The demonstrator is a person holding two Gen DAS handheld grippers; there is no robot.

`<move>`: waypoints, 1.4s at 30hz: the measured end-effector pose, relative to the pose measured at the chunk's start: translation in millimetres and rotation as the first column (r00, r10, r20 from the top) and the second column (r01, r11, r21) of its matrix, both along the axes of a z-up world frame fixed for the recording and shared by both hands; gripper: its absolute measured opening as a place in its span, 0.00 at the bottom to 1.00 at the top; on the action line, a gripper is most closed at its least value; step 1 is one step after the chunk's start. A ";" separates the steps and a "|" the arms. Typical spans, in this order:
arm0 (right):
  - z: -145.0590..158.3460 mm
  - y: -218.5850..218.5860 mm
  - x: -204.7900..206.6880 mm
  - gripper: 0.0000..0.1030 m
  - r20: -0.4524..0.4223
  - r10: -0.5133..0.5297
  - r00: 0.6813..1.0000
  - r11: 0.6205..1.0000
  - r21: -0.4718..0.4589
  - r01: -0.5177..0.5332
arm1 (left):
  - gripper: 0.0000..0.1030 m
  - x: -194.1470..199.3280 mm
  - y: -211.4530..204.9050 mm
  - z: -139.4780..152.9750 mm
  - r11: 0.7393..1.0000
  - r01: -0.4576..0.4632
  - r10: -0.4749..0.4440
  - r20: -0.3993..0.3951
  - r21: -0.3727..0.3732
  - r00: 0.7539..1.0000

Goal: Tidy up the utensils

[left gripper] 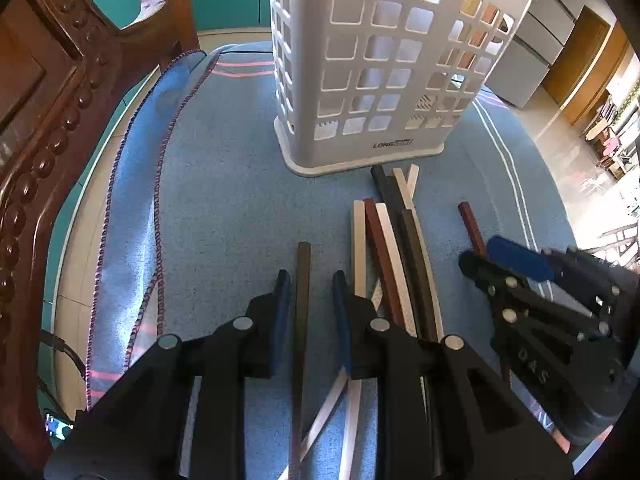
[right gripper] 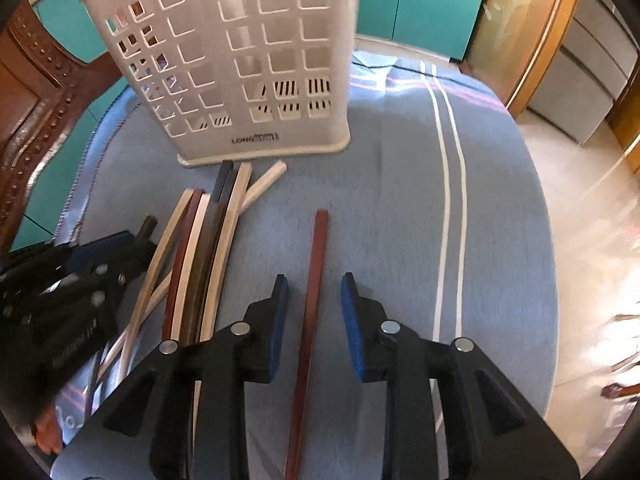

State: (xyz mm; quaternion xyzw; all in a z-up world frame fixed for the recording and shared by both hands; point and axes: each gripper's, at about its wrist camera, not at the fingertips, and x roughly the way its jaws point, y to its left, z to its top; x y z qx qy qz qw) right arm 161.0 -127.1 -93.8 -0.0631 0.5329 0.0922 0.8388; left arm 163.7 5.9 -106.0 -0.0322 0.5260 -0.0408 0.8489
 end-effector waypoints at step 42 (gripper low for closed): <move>97.8 -38.7 -48.3 0.06 0.221 0.038 0.975 0.964 0.250 -0.095 | 0.07 -32.7 1.3 83.7 0.992 0.091 -0.067 0.251 -0.087 0.966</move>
